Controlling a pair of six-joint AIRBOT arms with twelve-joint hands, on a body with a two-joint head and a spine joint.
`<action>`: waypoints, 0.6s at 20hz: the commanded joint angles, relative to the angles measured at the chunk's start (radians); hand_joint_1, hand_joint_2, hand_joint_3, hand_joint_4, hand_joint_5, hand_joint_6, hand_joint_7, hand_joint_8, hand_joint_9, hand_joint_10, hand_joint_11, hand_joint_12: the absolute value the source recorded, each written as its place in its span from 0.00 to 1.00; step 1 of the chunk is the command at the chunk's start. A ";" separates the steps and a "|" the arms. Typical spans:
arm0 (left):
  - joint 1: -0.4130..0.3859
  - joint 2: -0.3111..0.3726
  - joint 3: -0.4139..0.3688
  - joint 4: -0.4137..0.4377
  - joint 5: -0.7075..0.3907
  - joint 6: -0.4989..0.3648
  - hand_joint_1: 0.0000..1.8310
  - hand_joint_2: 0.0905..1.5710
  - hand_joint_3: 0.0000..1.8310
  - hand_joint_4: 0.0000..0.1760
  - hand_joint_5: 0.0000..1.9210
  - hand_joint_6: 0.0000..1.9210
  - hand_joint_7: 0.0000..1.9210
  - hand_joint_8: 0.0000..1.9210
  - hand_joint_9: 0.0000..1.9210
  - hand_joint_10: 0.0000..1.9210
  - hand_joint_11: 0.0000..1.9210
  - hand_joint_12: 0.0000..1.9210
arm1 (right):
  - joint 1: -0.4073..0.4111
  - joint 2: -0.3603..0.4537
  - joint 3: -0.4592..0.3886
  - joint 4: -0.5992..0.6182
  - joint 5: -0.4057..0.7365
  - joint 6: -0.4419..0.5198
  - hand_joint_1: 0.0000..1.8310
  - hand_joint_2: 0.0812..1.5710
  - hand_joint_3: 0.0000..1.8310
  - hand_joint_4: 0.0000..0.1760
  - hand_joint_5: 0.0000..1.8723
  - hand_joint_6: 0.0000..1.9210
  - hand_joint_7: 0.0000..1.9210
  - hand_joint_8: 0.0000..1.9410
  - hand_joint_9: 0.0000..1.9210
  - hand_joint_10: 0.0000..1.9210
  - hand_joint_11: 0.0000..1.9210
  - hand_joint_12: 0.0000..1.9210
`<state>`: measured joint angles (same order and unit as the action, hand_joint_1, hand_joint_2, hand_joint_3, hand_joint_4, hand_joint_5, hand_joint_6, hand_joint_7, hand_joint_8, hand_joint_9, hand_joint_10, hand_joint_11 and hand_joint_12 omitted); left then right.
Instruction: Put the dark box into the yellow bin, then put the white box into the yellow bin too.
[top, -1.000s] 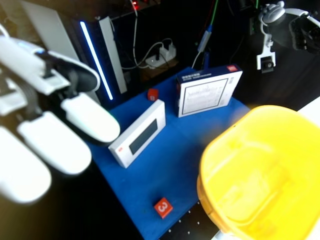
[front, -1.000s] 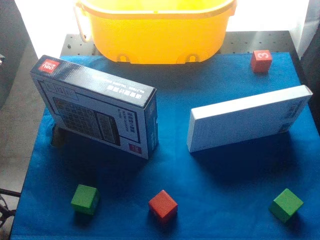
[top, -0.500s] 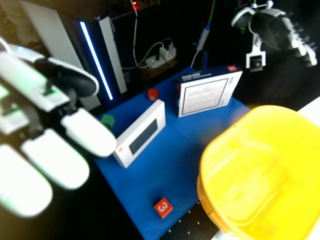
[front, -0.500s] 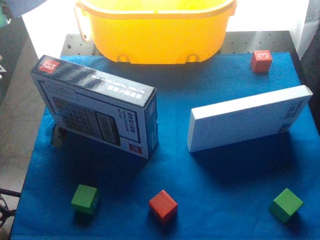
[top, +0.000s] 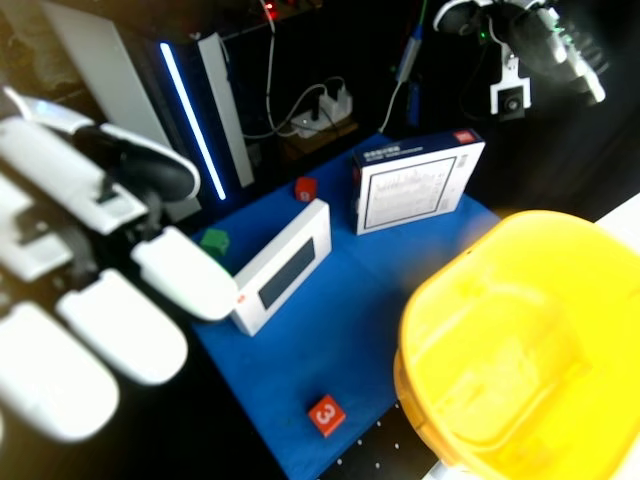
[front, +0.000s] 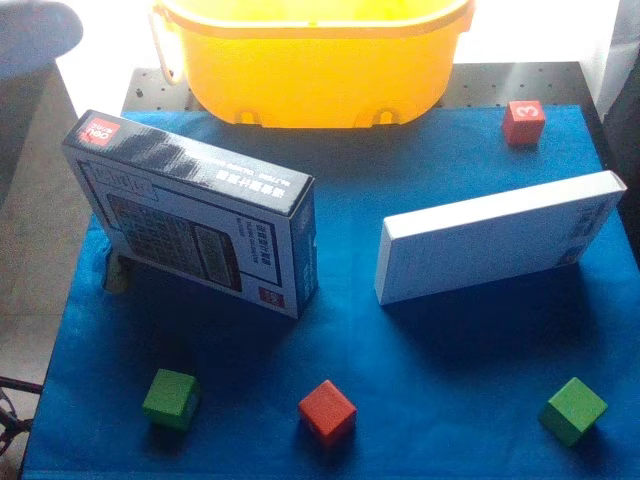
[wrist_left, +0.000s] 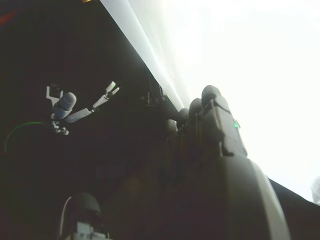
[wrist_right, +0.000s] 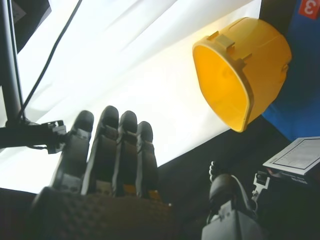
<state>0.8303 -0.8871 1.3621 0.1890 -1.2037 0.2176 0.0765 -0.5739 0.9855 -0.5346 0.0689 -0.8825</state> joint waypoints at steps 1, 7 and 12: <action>-0.006 0.006 -0.004 -0.027 -0.082 -0.004 0.11 0.57 0.00 0.00 0.06 0.00 0.05 0.00 0.04 0.00 0.03 0.02 | 0.010 0.000 0.002 0.009 0.108 0.000 0.04 0.61 0.00 0.00 0.17 0.00 0.19 0.00 0.16 0.00 0.02 0.06; -0.007 0.011 -0.014 0.058 0.001 -0.004 0.19 0.46 0.00 0.27 0.04 0.00 0.06 0.00 0.05 0.00 0.06 0.04 | 0.009 -0.001 0.003 0.014 0.108 0.000 0.04 0.61 0.00 0.00 0.17 0.00 0.19 0.00 0.16 0.00 0.01 0.06; -0.009 0.014 -0.014 0.106 0.065 -0.005 0.25 0.41 0.00 0.31 0.03 0.00 0.06 0.00 0.04 0.00 0.03 0.07 | 0.001 -0.001 0.003 0.018 0.108 0.000 0.03 0.62 0.00 0.00 0.17 0.00 0.20 0.00 0.16 0.00 0.01 0.07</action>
<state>0.8299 -0.8803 1.3483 0.3496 -1.0470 0.2169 0.0692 -0.5739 0.9855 -0.5232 0.0704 -0.8822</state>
